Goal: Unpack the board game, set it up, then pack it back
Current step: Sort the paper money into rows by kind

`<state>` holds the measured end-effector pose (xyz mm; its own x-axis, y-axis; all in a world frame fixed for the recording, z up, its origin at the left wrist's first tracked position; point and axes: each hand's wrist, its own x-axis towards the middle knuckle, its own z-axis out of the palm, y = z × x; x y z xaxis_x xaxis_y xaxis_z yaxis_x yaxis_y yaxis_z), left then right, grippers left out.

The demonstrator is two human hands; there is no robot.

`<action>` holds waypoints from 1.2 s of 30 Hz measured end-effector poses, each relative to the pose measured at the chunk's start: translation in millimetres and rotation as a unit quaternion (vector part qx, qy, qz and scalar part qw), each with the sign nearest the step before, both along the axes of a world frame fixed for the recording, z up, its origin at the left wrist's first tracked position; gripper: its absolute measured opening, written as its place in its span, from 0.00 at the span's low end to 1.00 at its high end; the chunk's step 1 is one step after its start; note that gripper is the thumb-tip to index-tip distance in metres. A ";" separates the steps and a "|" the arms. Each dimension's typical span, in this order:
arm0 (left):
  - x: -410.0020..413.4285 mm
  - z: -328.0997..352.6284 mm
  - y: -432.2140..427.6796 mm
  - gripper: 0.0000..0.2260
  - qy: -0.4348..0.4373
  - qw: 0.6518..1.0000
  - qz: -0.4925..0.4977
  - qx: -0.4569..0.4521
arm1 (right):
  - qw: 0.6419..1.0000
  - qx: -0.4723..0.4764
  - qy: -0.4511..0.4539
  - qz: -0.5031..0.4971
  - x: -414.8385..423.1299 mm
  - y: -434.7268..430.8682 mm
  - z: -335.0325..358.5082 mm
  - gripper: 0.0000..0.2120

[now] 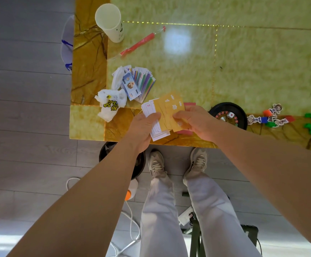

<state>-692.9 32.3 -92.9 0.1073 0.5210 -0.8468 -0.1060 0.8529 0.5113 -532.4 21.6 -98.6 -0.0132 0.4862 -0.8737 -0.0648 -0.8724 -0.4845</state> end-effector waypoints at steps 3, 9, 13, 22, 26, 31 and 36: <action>-2.3 0.5 -1.3 0.03 -0.015 1.000 -0.002 -0.002 | 1.000 0.000 -0.012 0.001 -1.3 0.6 1.6 0.13; -11.5 -2.5 -3.7 0.07 0.013 0.999 0.033 -0.010 | 0.993 0.065 -0.100 -0.006 -4.9 2.0 6.1 0.04; -28.4 -13.4 -5.1 0.12 0.082 0.995 0.050 0.008 | 0.890 0.186 -0.356 0.213 -22.4 7.6 3.4 0.03; -55.3 -41.6 -10.2 0.10 0.113 0.991 0.063 0.020 | 0.672 0.302 -0.498 0.458 -72.2 5.0 -44.1 0.12; -57.8 -47.4 -10.3 0.11 0.093 0.994 0.055 0.028 | 0.714 0.308 -0.464 0.425 -67.9 5.5 -54.8 0.10; -55.5 -44.9 -3.8 0.10 0.079 0.995 0.049 0.038 | 0.829 0.312 -0.337 0.319 -62.2 9.9 -46.4 0.07; -43.0 -43.0 5.3 0.10 0.046 0.999 0.013 0.013 | 0.903 0.177 -0.266 0.287 -67.3 12.9 -38.0 0.13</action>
